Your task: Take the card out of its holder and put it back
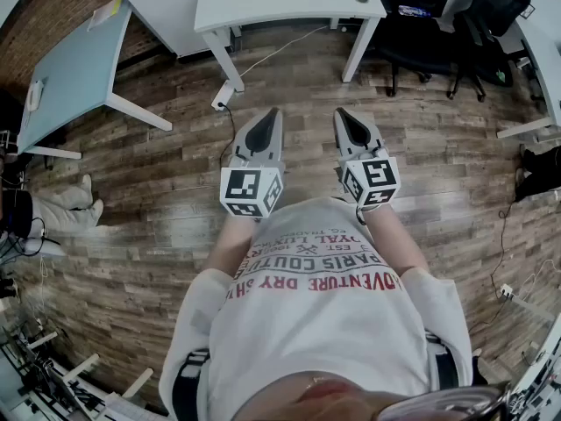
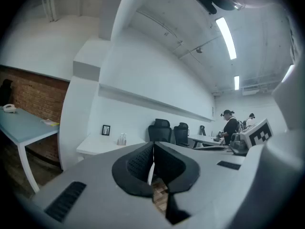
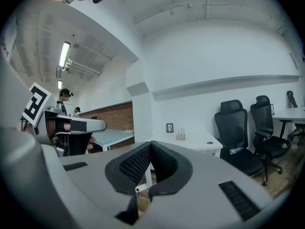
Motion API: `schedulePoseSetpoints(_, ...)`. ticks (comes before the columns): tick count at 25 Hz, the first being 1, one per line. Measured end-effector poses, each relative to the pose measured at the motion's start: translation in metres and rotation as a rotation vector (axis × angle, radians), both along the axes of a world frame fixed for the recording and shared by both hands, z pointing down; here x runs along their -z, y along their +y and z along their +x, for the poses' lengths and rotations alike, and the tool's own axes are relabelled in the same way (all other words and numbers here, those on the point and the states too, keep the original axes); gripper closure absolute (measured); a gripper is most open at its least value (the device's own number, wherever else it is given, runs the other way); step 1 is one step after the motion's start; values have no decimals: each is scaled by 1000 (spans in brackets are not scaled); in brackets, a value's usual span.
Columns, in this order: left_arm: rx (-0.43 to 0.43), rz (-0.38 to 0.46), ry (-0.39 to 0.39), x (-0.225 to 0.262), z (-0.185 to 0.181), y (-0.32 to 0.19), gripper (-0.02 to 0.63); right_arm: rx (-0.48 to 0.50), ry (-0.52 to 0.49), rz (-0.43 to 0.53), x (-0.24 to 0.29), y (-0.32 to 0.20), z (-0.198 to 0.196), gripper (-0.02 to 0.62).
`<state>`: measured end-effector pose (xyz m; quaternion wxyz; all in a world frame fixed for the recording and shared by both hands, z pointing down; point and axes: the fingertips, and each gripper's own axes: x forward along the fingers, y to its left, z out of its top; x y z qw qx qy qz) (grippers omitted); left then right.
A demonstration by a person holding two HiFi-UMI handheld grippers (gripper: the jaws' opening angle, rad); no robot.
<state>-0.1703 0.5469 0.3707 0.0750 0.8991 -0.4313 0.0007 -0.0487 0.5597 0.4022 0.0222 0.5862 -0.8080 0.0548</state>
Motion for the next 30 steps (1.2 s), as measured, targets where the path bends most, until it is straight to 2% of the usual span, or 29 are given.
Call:
schedulePoseSetpoints(19, 14, -62, 24, -18, -21, -36, 580, -10, -11, -92, -24, -34, -16, 571)
schedulePoseSetpoints(25, 27, -106, 13, -37, -8, -72, 580, 4, -22, -129, -41, -75, -1, 571)
schedulePoseSetpoints(30, 74, -108, -3, -40, 5, -128, 580, 49, -42, -134, -47, -137, 13, 571)
